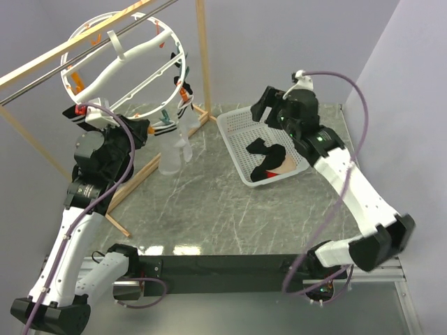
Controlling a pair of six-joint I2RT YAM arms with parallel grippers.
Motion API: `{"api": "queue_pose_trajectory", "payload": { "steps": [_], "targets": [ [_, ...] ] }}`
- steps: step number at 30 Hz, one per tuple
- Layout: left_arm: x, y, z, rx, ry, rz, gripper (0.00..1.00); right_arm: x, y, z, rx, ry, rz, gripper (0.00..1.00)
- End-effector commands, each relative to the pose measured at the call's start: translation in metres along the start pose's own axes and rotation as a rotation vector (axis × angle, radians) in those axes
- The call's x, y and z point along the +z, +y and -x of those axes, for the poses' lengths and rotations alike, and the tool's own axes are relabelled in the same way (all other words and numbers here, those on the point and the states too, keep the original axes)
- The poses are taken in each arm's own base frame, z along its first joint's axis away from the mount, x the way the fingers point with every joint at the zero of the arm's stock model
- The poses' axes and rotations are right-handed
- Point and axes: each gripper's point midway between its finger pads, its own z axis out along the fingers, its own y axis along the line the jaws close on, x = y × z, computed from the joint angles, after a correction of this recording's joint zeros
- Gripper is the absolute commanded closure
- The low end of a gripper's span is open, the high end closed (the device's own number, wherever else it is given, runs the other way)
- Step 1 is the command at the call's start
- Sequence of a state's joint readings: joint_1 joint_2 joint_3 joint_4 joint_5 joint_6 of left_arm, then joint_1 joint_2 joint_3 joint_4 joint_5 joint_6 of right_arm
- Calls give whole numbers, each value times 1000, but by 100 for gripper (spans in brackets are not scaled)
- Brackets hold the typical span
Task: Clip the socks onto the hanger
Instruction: Pick up the sock from the bin.
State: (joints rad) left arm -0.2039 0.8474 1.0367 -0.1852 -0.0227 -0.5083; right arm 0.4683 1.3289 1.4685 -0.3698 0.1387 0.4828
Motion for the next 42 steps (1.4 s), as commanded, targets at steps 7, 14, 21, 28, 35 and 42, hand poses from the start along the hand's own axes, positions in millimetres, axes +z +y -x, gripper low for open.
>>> {"api": "queue_pose_trajectory", "payload": {
  "steps": [7, 14, 21, 28, 35, 42],
  "targets": [
    [0, -25, 31, 9, -65, -68, 89, 103, -101, -103, 37, 257, -347, 24],
    [-1, -28, 30, 5, -58, -85, 89, 155, -141, -136, 100, 322, -376, 39],
    [-1, -28, 31, 2, -78, -89, 88, 182, -168, -156, 66, 408, -411, 41],
    [-1, -26, 29, 0, -65, -82, 88, 196, -184, -171, 39, 430, -438, 49],
    [-10, -25, 37, 4, -104, -71, 87, 197, -197, -183, -7, 474, -485, 48],
    [-9, -22, 36, 15, -101, -59, 87, 191, -208, -198, -36, 513, -505, 48]
  ]
}}
